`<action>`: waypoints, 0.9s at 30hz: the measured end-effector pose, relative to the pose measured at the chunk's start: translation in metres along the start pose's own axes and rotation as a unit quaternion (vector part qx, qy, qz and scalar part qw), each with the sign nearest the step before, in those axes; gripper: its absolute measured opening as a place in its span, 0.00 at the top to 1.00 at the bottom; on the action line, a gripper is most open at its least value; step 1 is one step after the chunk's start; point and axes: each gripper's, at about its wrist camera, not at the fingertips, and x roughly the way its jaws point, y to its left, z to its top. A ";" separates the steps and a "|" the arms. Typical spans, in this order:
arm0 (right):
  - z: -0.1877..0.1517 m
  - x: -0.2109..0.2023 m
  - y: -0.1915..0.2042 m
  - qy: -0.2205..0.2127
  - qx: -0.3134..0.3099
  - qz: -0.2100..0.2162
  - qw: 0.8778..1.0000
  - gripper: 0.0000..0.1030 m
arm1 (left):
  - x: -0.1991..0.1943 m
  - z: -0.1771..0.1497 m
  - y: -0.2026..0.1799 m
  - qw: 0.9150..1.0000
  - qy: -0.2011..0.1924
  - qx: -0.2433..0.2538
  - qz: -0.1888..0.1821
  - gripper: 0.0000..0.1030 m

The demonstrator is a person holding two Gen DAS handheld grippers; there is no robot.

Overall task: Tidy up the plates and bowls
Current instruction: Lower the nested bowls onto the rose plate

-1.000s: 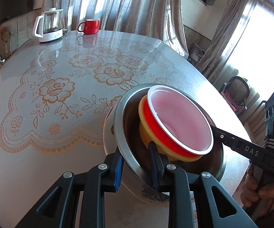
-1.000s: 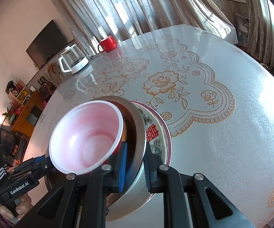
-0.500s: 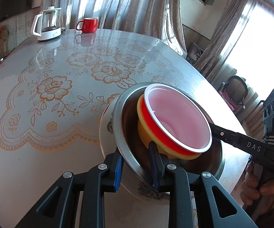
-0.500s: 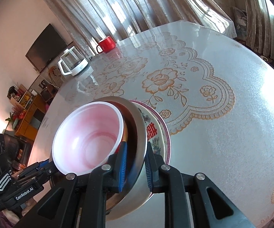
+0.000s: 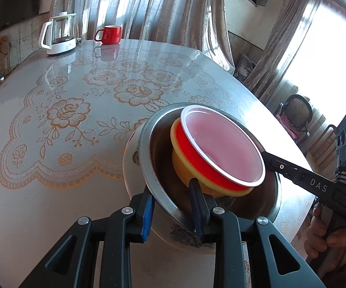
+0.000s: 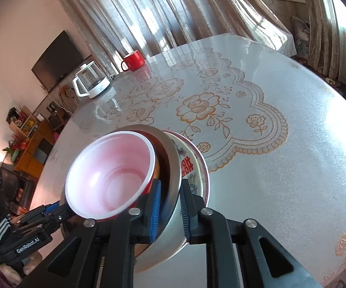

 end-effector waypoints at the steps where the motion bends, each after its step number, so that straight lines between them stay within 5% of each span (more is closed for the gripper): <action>1: 0.000 0.000 0.000 -0.001 0.000 -0.001 1.000 0.87 | 0.000 0.000 0.000 1.000 0.000 0.001 -0.001 0.72; 13: 0.005 -0.012 -0.004 -0.012 0.028 0.024 0.999 0.78 | -0.013 -0.005 0.005 1.000 -0.015 -0.003 0.001 0.70; 27: 0.008 -0.008 0.047 -0.010 -0.048 0.058 0.997 0.75 | -0.030 -0.009 0.014 0.999 -0.033 -0.020 -0.001 0.70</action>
